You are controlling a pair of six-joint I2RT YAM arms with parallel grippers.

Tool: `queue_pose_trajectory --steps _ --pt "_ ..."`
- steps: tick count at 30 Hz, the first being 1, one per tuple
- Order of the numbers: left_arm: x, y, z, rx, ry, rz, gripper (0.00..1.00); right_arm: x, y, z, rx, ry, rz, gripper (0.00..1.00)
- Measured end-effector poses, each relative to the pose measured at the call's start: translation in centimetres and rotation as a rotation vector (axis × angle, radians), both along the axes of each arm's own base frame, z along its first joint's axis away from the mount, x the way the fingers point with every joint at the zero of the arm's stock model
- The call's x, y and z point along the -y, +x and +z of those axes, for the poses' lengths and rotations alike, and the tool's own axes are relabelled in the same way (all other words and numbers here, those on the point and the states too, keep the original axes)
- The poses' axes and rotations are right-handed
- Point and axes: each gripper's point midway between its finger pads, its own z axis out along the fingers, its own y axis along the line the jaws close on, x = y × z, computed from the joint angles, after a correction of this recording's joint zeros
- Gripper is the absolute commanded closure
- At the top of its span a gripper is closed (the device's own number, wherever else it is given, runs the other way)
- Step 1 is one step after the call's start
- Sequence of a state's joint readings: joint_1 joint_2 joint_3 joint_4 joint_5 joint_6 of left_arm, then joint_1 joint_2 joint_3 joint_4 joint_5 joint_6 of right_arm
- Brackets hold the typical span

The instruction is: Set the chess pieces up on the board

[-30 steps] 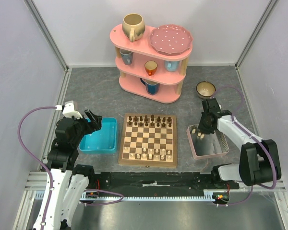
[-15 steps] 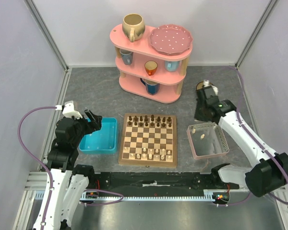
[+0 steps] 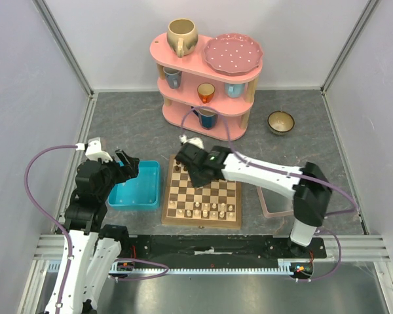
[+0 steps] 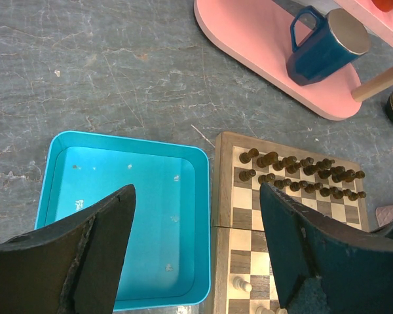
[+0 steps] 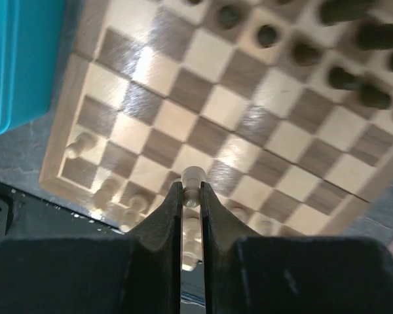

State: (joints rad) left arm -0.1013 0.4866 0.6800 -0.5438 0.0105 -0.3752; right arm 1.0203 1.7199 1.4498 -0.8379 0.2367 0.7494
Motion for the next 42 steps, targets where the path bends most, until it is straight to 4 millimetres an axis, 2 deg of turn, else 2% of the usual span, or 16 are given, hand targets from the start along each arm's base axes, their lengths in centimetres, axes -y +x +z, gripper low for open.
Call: queue_pose_trajectory --steps 3,8,19,36,42 --pt "0.0 0.0 0.0 0.000 0.000 0.000 0.17 -2.8 -2.0 -1.8 -0.036 -0.019 0.073 0.94" --pt "0.0 0.0 -0.1 -0.003 0.000 0.000 0.17 -4.3 -3.9 -3.6 -0.082 -0.039 0.126 0.94" --pt "0.0 0.0 -0.2 -0.005 0.000 0.000 0.17 -5.0 -5.5 -5.2 -0.128 -0.058 0.166 0.93" --pt "0.0 0.0 -0.5 -0.012 0.001 0.000 0.17 -5.3 -5.8 -6.1 -0.151 -0.065 0.174 0.91" --pt "0.0 0.0 -0.5 -0.012 0.001 0.000 0.17 -5.4 -5.8 -6.2 -0.149 -0.063 0.174 0.85"
